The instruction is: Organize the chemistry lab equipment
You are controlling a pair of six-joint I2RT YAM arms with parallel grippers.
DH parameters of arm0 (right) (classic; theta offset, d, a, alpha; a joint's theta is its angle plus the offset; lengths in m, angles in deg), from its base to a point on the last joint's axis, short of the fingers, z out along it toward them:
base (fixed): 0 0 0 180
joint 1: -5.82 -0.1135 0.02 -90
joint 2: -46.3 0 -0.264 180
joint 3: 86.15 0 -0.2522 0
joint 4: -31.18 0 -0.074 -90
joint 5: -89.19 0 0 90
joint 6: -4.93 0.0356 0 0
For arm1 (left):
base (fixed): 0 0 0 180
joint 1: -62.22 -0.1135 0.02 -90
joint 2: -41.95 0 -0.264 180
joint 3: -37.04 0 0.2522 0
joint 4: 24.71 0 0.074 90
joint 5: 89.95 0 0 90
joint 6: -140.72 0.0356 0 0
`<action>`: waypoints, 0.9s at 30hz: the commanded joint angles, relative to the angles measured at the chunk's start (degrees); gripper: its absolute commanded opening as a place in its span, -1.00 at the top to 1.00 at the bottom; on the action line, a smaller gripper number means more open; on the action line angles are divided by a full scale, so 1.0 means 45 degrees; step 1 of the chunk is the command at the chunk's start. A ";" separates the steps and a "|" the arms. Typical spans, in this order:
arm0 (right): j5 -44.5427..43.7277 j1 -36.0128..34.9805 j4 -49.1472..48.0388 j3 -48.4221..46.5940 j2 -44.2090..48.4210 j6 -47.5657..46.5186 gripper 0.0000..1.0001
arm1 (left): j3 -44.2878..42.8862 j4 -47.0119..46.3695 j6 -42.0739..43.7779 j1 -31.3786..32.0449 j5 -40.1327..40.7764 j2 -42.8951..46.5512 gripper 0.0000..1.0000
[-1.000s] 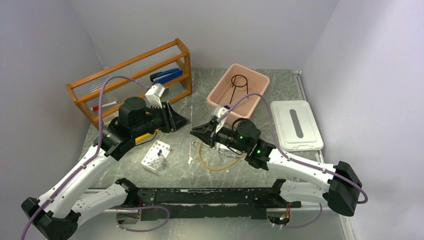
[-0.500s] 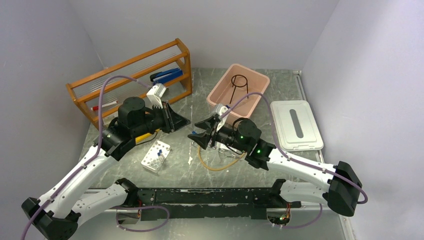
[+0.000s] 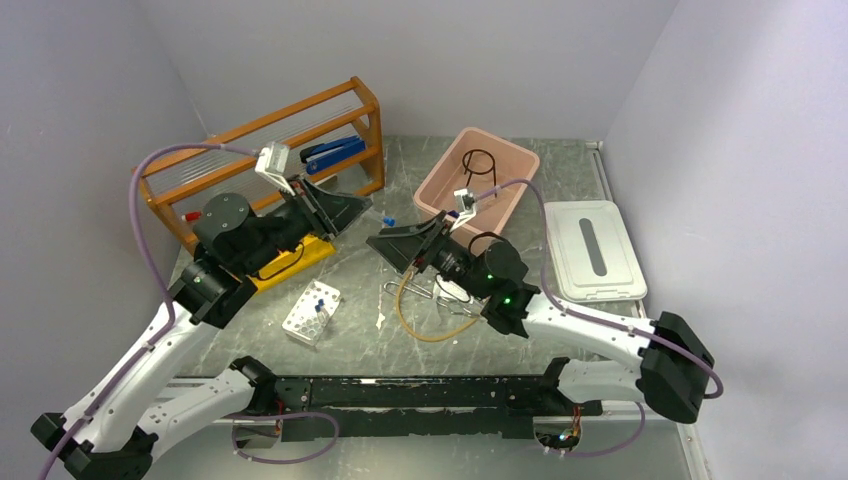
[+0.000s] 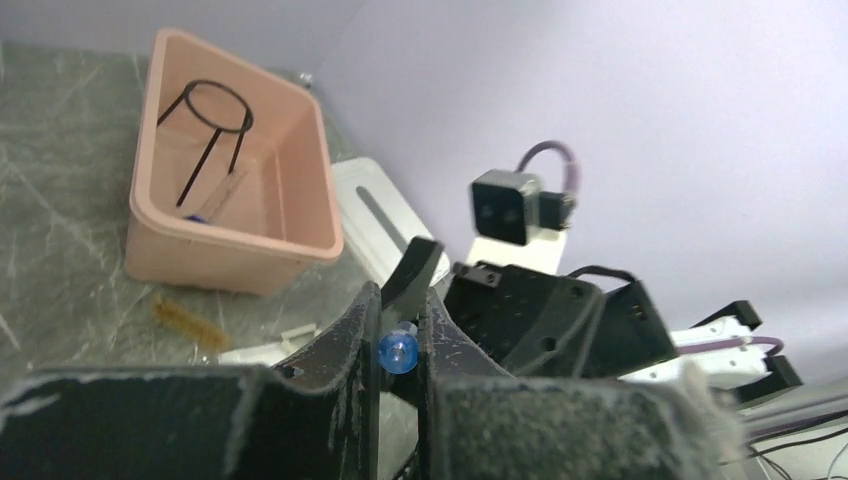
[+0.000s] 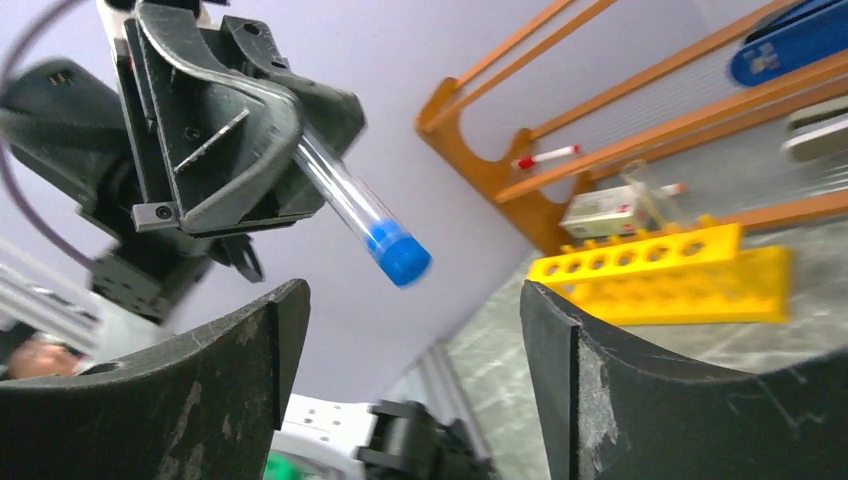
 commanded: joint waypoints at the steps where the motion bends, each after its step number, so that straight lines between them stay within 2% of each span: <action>1: 0.0318 0.0025 -0.3409 0.0035 -0.0635 0.3478 -0.51 | -0.0209 -0.1512 -0.0477 -0.0074 0.0570 0.0329 0.90; 5: 0.0176 0.0035 -0.6502 0.0358 -0.1317 0.4580 -0.21 | 0.0640 -0.2866 -0.0950 -0.0069 0.0825 0.0814 0.90; 8: 0.0104 0.0040 -0.8850 0.0391 -0.2190 0.5113 -0.08 | 0.0928 -0.3237 -0.0978 -0.0069 0.0994 0.0952 0.91; 10: 0.0039 0.0046 -0.9283 0.0225 -0.2536 0.5465 -0.04 | 0.1016 -0.3274 -0.0946 -0.0069 0.1005 0.0984 0.91; 14: -0.0223 0.0056 -0.8697 -0.0095 -0.2769 0.5997 0.00 | 0.1185 -0.3467 -0.1061 -0.0069 0.1008 0.1182 0.91; 18: -0.0621 0.0067 -0.8086 -0.0146 -0.2713 0.6148 -0.04 | 0.1179 -0.3373 -0.0967 -0.0069 0.1037 0.1363 0.90; 22: -0.0890 0.0051 -0.7590 -0.0281 -0.2546 0.5821 0.20 | 0.1408 -0.3325 -0.0923 -0.0069 0.1124 0.1615 0.91; 27: -0.1084 0.0081 -0.7701 -0.0224 -0.2582 0.5551 0.24 | 0.1492 -0.3147 -0.0816 -0.0070 0.1065 0.1739 0.91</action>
